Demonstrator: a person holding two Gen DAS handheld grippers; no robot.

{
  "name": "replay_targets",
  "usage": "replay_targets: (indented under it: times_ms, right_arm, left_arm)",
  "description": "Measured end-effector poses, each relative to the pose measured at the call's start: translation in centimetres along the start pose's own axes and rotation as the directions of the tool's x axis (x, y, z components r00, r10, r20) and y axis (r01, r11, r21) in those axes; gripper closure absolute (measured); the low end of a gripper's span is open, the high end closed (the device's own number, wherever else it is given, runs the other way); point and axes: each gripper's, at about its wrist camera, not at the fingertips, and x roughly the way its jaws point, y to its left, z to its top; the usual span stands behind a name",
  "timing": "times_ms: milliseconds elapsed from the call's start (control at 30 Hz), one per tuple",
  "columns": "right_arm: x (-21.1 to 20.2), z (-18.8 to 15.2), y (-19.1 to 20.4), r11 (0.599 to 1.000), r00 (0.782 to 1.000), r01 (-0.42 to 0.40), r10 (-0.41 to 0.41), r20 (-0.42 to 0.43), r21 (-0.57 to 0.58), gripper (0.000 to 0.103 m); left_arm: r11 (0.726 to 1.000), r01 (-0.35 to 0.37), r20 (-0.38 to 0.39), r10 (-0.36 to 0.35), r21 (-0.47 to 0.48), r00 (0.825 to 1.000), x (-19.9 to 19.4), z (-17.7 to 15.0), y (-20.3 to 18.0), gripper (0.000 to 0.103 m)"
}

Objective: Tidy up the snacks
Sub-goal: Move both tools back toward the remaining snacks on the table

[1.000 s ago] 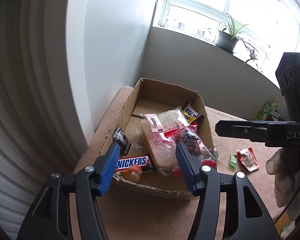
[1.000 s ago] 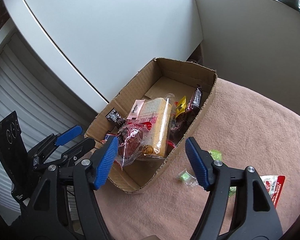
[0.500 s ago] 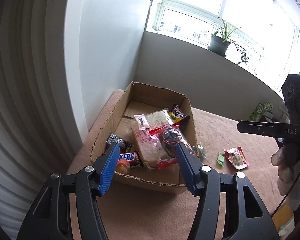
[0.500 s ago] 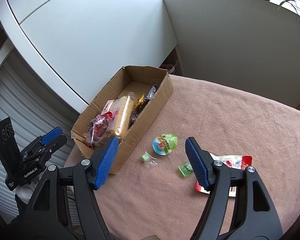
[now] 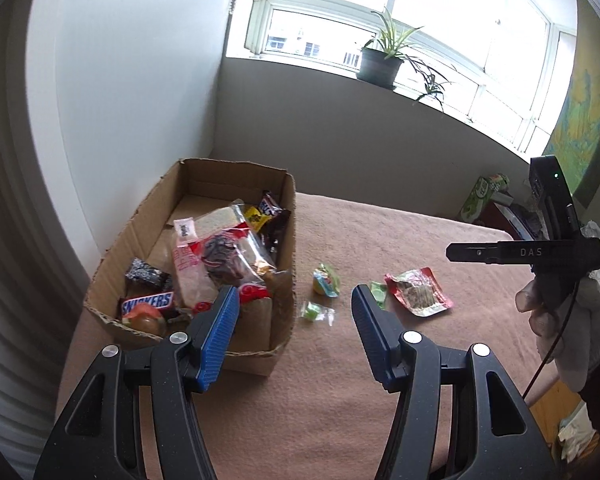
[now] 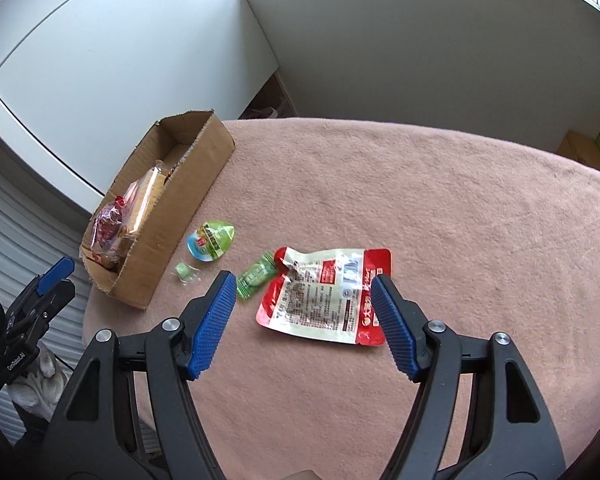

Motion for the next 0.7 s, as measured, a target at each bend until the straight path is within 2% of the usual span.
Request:
replay_targets:
  times_ms: [167, 300, 433, 700]
  right_arm:
    - [1.2, -2.1, -0.3, 0.997, 0.993, -0.080, 0.078, -0.084, -0.021, 0.031]
    - [2.6, -3.6, 1.0, 0.988, 0.980, -0.133, 0.121, -0.156, -0.075, 0.031]
    - [4.2, -4.4, 2.5, 0.978, 0.970, -0.156, 0.125, -0.210, -0.141, 0.046]
    - [6.4, -3.2, 2.5, 0.976, 0.965, -0.176, 0.145, -0.219, -0.131, 0.047]
  left_arm:
    - [1.000, 0.024, -0.029, -0.023, 0.019, 0.999, 1.0, -0.6, -1.7, 0.045]
    - [0.999, 0.029, -0.045, -0.028, 0.024, 0.999, 1.6, -0.9, -2.3, 0.045]
    - [0.999, 0.034, -0.056, -0.032, 0.024, 0.998, 2.0, -1.1, -2.6, 0.045]
    - [0.999, 0.039, -0.078, -0.036, 0.037, 0.996, 2.7, -1.4, -3.5, 0.045]
